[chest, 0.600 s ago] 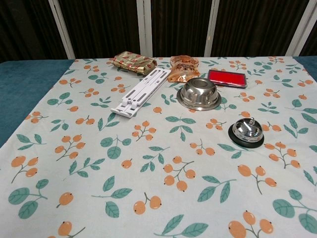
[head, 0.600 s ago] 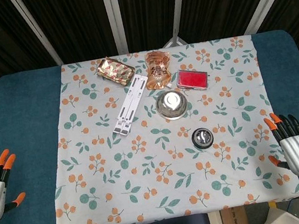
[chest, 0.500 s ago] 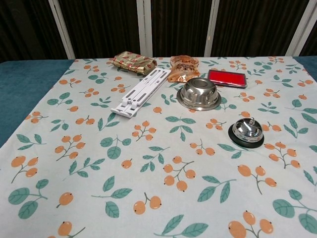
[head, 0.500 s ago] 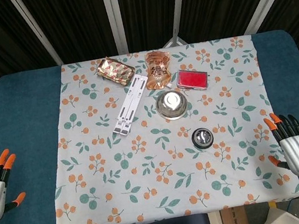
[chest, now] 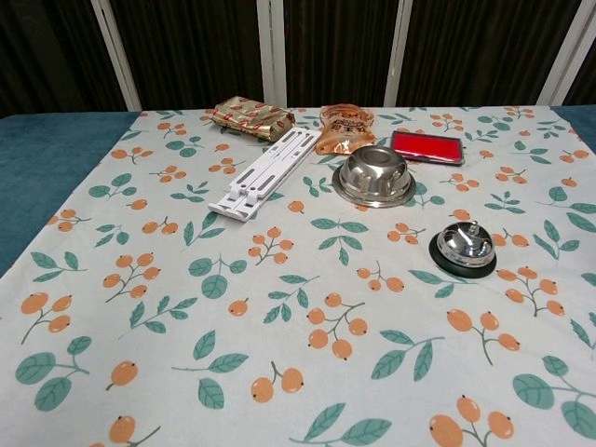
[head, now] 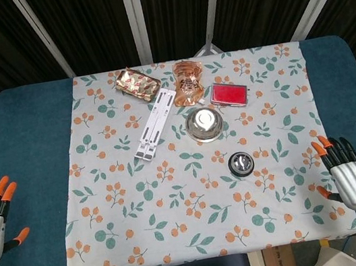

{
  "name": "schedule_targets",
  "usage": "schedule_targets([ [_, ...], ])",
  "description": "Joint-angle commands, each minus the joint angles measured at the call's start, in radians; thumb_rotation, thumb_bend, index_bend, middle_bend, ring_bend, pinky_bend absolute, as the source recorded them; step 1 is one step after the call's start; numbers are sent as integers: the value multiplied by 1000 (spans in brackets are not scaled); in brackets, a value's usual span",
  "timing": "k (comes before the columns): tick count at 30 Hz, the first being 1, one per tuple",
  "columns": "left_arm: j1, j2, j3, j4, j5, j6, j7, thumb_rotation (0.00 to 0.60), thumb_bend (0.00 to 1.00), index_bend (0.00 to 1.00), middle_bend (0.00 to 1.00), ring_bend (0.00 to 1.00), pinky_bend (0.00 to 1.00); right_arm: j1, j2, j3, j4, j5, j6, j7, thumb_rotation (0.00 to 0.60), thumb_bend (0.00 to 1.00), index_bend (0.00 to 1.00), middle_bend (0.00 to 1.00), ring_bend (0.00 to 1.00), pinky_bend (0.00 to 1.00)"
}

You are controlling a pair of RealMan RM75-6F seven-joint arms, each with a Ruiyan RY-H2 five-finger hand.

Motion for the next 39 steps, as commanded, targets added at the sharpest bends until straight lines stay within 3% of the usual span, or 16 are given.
schedule_targets([
  [1,0,0,-1,1,-1,1,-2,600,0,0,0,0,0,6,-5,-2,-1,-5,-8,-8,600,402,0,0,0,0],
  [7,-2,0,-2,-2,-6,-7,-1,600,0,0,0,0,0,30,-21,-1,-9,2,-51,-39,600,882,0,0,0,0],
  [9,-3,0,-2,-2,-5,-7,-1,600,0,0,0,0,0,40,-26,2,-14,11,-69,-54,600,986,0,0,0,0],
  [21,-3,2,-1,-5,-3,-8,-2,600,0,0,0,0,0,140,-131,51,-34,111,-206,-269,600,1000,0,0,0,0],
  [28,-4,4,1,-4,0,-11,-10,600,0,0,0,0,0,178,-223,52,-13,167,-252,-385,600,1000,0,0,0,0],
  [39,-5,6,0,-8,-4,-15,-16,600,0,0,0,0,0,207,-309,51,16,200,-266,-446,600,1000,0,0,0,0],
])
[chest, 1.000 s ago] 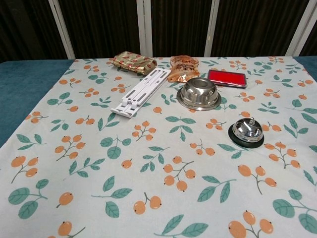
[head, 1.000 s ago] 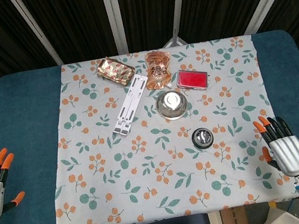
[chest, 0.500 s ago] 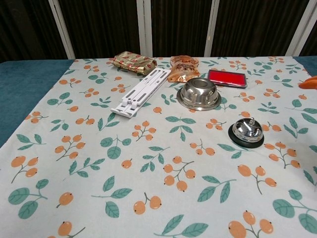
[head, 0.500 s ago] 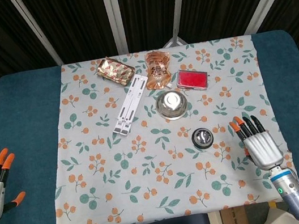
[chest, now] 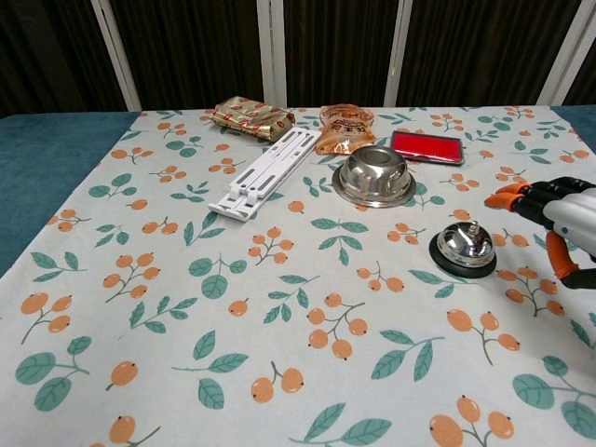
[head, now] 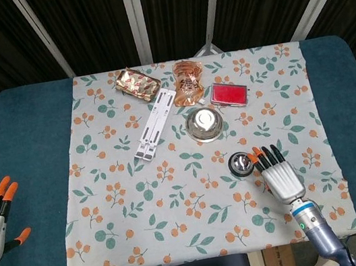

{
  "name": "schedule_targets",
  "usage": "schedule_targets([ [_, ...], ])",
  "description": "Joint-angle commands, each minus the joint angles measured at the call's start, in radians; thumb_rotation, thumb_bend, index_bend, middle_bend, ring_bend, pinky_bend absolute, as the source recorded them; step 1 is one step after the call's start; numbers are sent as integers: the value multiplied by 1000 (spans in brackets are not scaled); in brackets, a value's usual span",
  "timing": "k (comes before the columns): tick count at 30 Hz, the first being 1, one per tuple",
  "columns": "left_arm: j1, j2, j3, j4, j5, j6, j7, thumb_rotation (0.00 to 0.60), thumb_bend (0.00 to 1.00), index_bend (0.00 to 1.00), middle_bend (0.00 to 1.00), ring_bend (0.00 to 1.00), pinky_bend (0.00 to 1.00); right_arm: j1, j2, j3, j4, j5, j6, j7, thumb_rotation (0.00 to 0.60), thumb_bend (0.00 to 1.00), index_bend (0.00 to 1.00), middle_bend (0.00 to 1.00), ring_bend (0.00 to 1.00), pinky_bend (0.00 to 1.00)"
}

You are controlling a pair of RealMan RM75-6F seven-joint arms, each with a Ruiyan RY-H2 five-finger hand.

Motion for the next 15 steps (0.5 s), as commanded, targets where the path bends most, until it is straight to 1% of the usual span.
schedule_targets([
  [1,0,1,0,-1,-2,-2,-1,600,0,0,0,0,0,8,-14,-2,4,3,-3,-10,600,1000,0,0,0,0],
  [8,0,3,1,-6,1,-2,-4,600,0,0,0,0,0,20,-37,0,26,27,-11,-21,600,1000,0,0,0,0],
  [15,0,3,3,-7,3,-1,-3,600,0,0,0,0,0,28,-60,-13,60,40,-18,-44,600,1000,0,0,0,0],
])
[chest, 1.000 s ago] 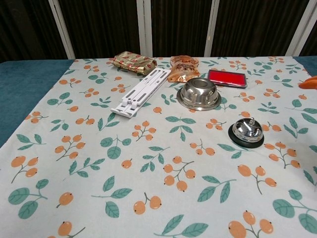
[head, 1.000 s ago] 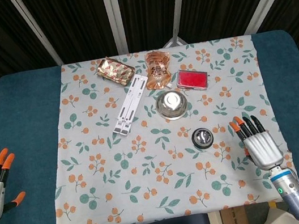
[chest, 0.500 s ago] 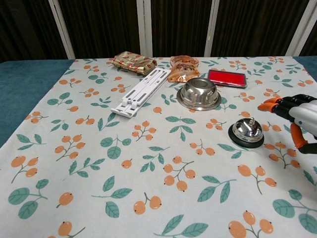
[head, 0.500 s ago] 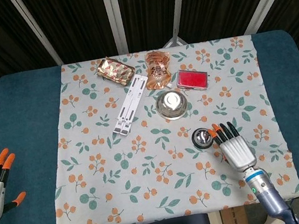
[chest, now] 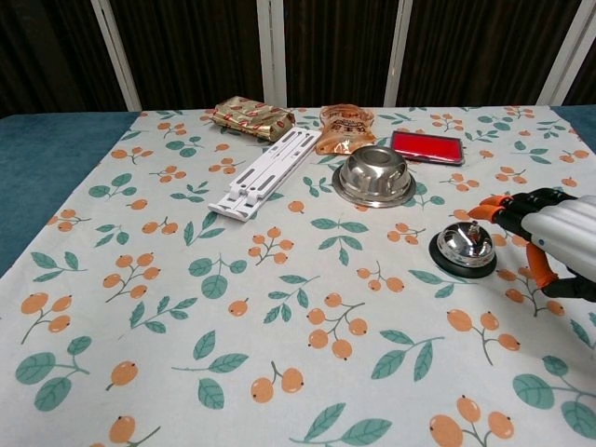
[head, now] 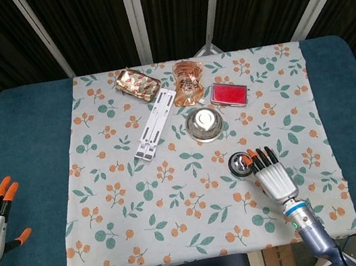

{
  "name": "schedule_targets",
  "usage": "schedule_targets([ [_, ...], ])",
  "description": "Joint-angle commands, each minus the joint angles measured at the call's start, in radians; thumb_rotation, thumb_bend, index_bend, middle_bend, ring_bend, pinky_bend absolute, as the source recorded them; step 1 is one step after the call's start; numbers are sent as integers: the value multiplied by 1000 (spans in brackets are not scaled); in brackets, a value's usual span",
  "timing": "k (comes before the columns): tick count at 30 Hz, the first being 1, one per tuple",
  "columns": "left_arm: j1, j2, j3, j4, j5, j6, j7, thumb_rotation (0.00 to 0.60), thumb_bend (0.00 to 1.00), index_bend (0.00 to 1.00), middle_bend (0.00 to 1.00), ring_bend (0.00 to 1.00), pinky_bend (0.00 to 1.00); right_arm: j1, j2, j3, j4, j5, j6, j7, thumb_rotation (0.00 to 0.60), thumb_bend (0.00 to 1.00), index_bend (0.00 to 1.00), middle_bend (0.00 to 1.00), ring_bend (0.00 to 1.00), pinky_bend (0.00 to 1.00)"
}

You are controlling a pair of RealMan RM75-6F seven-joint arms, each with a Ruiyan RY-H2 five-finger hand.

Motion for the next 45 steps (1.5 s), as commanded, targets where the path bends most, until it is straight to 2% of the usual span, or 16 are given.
schedule_targets([
  [1,0,0,0,-1,0,1,0,600,0,0,0,0,0,4,-14,-3,21,15,-5,-10,600,1000,0,0,0,0],
  [9,0,0,2,0,3,0,-2,600,0,0,0,0,0,2,-32,-19,47,26,-4,-12,600,1000,0,0,0,0],
  [14,1,1,3,1,5,1,-3,600,0,0,0,0,0,0,-42,-28,57,74,-32,-17,600,1000,0,0,0,0],
  [22,2,-1,6,4,12,6,-4,600,0,0,0,0,0,3,-46,-39,49,57,-15,-21,600,1000,0,0,0,0],
  [28,2,-2,3,3,10,6,-1,600,0,0,0,0,0,14,-32,-5,28,34,26,-10,600,1000,0,0,0,0],
  [34,2,-3,2,3,7,6,1,600,0,0,0,0,0,31,25,69,-43,19,82,18,600,998,0,0,0,0],
  [35,2,-3,1,3,7,6,1,600,0,0,0,0,0,31,45,84,-64,18,94,29,600,963,0,0,0,0],
  [37,2,-3,1,3,7,7,1,600,0,0,0,0,0,26,77,102,-95,20,111,45,600,830,0,0,0,0],
  [39,2,-3,1,2,8,7,2,600,0,0,0,0,0,16,115,112,-128,19,127,64,600,640,0,0,0,0],
  [41,3,-2,2,3,10,8,3,600,0,0,0,0,0,-6,167,110,-162,7,153,91,600,523,0,0,0,0],
  [42,3,-3,3,3,10,9,4,600,0,0,0,0,0,-17,188,103,-173,-2,163,103,600,473,0,0,0,0],
  [45,4,-4,4,5,11,9,6,600,0,0,0,0,0,-69,259,57,-194,-51,203,159,600,423,0,0,0,0],
])
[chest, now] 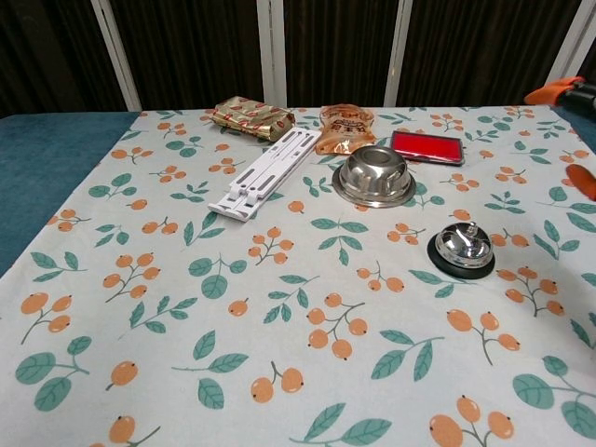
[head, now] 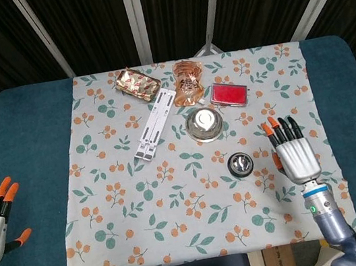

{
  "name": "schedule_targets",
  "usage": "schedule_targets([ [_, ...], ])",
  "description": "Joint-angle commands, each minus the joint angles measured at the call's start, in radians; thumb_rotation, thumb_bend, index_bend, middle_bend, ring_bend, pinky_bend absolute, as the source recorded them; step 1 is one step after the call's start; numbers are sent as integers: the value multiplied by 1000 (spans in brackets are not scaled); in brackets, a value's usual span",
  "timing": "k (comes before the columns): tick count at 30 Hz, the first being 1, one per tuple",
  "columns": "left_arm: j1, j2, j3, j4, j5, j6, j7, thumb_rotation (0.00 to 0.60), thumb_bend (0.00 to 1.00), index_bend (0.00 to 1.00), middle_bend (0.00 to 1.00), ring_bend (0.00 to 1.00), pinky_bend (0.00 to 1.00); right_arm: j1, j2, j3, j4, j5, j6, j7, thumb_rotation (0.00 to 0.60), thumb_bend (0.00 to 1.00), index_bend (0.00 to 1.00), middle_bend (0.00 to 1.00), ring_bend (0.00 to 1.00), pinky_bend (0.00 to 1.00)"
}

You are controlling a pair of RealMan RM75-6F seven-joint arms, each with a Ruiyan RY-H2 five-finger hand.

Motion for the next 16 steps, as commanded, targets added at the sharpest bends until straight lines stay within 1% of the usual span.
schedule_targets([
  [1,0,-1,0,2,-1,0,3,600,0,0,0,0,0,-73,94,-58,-33,-71,63,87,600,420,0,0,0,0],
  [5,1,-4,2,3,0,-1,8,600,0,0,0,0,0,-147,154,-138,15,-159,124,202,600,417,0,0,0,0],
  [9,3,-5,5,3,5,2,15,600,0,0,0,0,0,-196,188,-189,60,-224,175,288,600,416,0,0,0,0],
  [12,3,-5,4,3,3,1,13,600,0,0,0,0,0,-215,197,-205,76,-256,204,331,600,416,0,0,0,0],
  [16,3,-3,4,2,3,2,9,600,0,0,0,0,0,-225,194,-210,94,-290,226,354,600,415,0,0,0,0],
])
